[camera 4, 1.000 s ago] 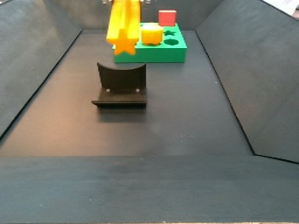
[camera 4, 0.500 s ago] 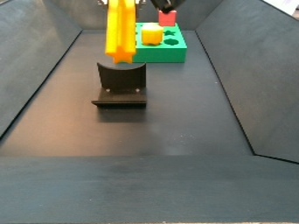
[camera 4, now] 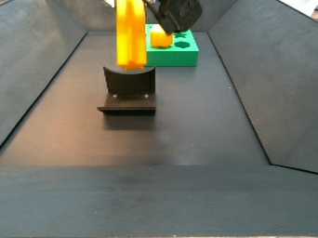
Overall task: Pick up the star object. Move up. Place the star object on the fixture. Regrasp the star object. Move to above the board. Insert the star object.
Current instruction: Place the star object on the fixture, then regrasp the star object.
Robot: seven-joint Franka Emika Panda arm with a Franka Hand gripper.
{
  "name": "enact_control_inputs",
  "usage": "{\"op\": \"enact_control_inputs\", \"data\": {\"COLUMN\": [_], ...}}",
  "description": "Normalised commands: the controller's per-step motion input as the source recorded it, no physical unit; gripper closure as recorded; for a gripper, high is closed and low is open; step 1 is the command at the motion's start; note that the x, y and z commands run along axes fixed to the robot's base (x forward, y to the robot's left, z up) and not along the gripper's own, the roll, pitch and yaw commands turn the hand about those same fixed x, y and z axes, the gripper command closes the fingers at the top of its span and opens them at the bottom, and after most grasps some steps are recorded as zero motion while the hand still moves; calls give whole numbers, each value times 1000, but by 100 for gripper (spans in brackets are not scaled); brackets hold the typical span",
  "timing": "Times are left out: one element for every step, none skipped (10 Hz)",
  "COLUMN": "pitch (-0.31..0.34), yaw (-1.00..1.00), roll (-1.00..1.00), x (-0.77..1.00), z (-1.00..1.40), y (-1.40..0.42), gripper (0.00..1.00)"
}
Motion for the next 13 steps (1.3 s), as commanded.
{"op": "enact_control_inputs", "data": {"pitch": [67, 51, -75, -96, -125, -157, -174, -174, -156, -129, -92, 0, 8], "yaw": [-176, -171, -234, -216, -164, -99, -57, -29, 18, 43, 69, 0, 34], "roll": [-439, -323, -104, -84, -75, -64, -59, -60, -60, -56, -53, 0, -33], "x": [74, 76, 92, 94, 113, 114, 114, 103, 85, 74, 66, 0, 0], "z": [-14, -9, -1000, -1000, -1000, -1000, -1000, -920, -669, -489, -254, 0, 1000], "y": [45, 40, 25, 26, 27, 25, 20, 14, 7, 5, 1, 0, 0], "gripper": [100, 100, 100, 100, 100, 100, 100, 100, 100, 100, 100, 0, 0]}}
